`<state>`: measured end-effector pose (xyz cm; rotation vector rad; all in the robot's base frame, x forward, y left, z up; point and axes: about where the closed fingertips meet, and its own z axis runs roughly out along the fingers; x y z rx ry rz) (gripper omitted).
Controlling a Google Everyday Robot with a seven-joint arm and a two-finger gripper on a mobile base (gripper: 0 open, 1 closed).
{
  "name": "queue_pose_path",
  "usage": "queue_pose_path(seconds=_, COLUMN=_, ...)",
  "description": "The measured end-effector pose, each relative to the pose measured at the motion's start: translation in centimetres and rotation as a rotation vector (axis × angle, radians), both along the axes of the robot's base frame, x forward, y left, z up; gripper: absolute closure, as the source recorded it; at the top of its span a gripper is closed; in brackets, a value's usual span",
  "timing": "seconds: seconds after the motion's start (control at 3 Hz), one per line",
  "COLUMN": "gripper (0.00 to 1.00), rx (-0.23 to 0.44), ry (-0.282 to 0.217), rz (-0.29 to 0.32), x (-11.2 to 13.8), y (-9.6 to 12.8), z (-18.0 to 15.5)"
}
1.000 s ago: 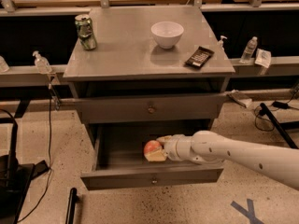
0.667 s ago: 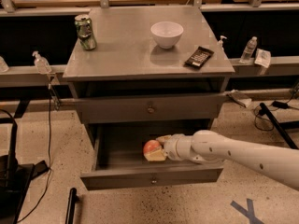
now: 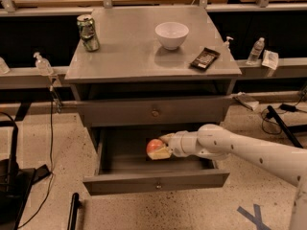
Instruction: Place apple into middle drawer
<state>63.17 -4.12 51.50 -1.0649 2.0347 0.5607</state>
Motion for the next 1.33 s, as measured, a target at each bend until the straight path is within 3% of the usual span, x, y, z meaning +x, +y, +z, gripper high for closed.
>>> queue_pose_path(seconds=0.33, gripper=1.00, rx=0.030, ry=0.036, rz=0.038, x=2.6, y=-0.6, z=-1.5)
queue_pose_path(seconds=0.67, gripper=1.00, rx=0.072, ry=0.079, rz=0.115, x=3.7, y=-0.9, z=-3.8)
queue_pose_path(seconds=1.0, gripper=1.00, rx=0.107, ry=0.080, rz=0.204, x=3.9, y=-1.0, z=-5.4)
queue_pose_path(seconds=1.33, gripper=1.00, rx=0.098, ry=0.024, rz=0.276, x=3.7, y=-0.9, z=-6.2)
